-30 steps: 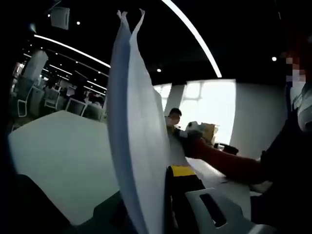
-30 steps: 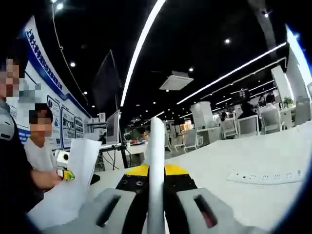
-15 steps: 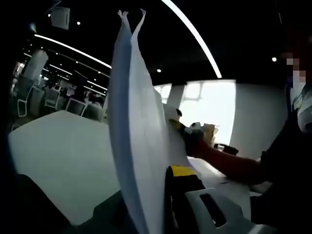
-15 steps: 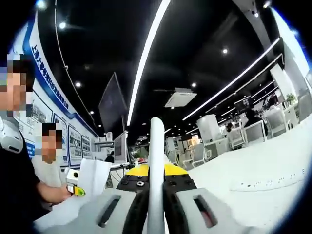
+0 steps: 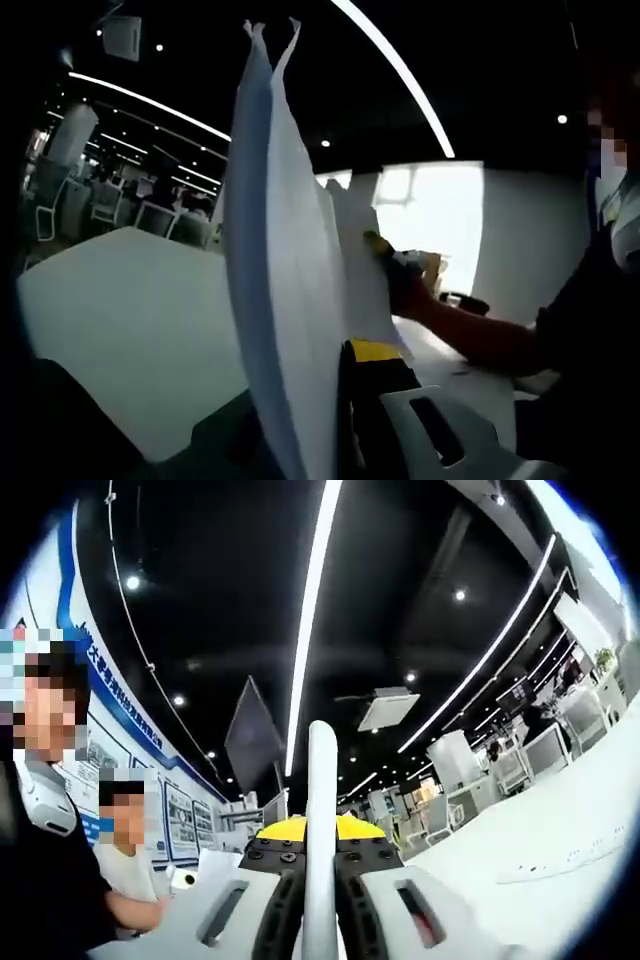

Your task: Organize the stack of printing papers by aligning and flattening the scattered papers on the table

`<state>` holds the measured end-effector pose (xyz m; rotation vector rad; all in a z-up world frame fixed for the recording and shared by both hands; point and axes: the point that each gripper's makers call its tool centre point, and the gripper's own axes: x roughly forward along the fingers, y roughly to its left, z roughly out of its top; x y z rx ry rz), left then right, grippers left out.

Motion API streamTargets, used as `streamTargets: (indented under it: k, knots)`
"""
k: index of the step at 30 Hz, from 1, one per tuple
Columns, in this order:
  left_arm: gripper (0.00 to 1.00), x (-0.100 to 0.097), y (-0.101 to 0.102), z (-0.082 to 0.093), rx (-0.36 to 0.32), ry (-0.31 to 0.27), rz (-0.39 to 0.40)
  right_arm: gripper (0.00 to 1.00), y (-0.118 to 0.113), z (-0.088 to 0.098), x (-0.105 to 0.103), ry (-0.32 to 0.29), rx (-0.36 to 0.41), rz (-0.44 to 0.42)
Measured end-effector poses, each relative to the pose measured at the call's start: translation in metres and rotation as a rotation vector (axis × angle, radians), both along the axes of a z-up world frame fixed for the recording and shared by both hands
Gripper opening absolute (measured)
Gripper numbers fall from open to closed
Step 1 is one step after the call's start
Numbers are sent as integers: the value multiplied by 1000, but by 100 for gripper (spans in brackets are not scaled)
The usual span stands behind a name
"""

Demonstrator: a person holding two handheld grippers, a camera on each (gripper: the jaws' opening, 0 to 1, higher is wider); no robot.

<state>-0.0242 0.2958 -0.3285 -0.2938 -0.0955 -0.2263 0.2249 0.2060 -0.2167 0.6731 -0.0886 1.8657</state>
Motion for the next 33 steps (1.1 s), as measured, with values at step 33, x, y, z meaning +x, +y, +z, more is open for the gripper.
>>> streamTargets:
  k: [33]
  knots:
    - [7, 1, 7, -1, 1, 3, 7, 3, -61, 54, -20, 44, 331, 201]
